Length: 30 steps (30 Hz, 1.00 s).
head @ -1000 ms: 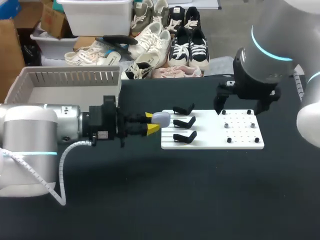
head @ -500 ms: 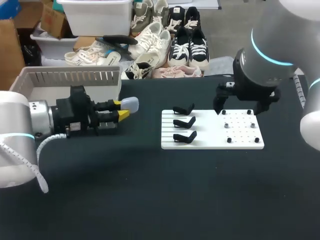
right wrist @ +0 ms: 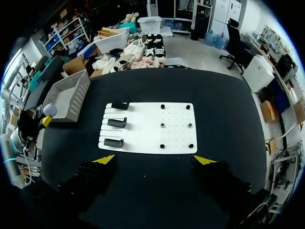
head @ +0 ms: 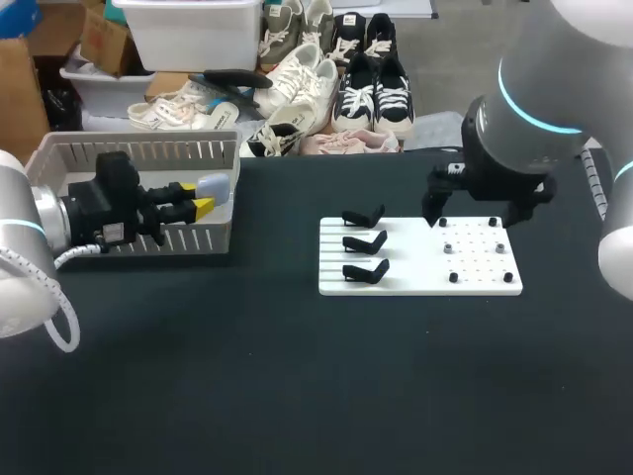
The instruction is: Pick up each earbud case from the left stands, insert the matching earbuds, close the lid, and place the case in the box.
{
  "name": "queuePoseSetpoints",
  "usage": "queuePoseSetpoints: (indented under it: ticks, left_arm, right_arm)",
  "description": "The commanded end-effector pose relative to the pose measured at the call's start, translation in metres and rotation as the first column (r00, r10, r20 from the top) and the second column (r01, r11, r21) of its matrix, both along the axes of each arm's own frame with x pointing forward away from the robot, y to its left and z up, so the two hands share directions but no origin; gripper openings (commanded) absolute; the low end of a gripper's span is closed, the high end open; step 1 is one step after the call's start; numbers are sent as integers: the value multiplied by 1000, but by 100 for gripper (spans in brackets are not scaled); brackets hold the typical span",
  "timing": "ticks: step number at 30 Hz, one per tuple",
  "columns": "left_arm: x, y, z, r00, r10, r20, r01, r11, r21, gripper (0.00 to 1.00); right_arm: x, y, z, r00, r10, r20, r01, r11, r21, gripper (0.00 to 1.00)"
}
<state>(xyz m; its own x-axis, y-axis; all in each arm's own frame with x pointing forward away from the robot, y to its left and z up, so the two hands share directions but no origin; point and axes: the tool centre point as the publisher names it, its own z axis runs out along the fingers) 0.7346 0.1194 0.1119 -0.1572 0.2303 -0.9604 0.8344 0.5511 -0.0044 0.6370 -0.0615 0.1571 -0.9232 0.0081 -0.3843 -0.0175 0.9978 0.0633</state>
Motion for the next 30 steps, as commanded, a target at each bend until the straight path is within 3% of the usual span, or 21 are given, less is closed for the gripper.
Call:
queuePoseSetpoints:
  ticks: [1, 10, 14, 20, 21, 30]
  left_arm:
    - [18, 8, -4, 973, 229, 25, -230, 973, 28, 0]
    - [60, 34, 4, 950, 313, -27, -309, 947, 87, 0]
    - [73, 44, 1, 935, 348, -68, -342, 936, 80, 0]
    - [76, 52, -11, 919, 366, -146, -362, 931, 54, 0]
    - [76, 53, -13, 918, 366, -154, -361, 931, 57, 8]
    - [68, 54, -25, 918, 352, -182, -347, 936, 60, 24]
  right_arm:
    - [-3, -1, -1, 1000, -3, 11, 3, 1000, 2, 100]
    - [-3, -1, -1, 1000, -3, 11, 3, 1000, 2, 100]
    - [-3, -1, -1, 1000, -3, 11, 3, 1000, 2, 100]
    - [-3, -1, -1, 1000, -3, 11, 3, 1000, 2, 100]
    - [-3, -1, -1, 1000, -3, 11, 3, 1000, 2, 100]
    - [-3, -1, -1, 1000, -3, 11, 3, 1000, 2, 100]
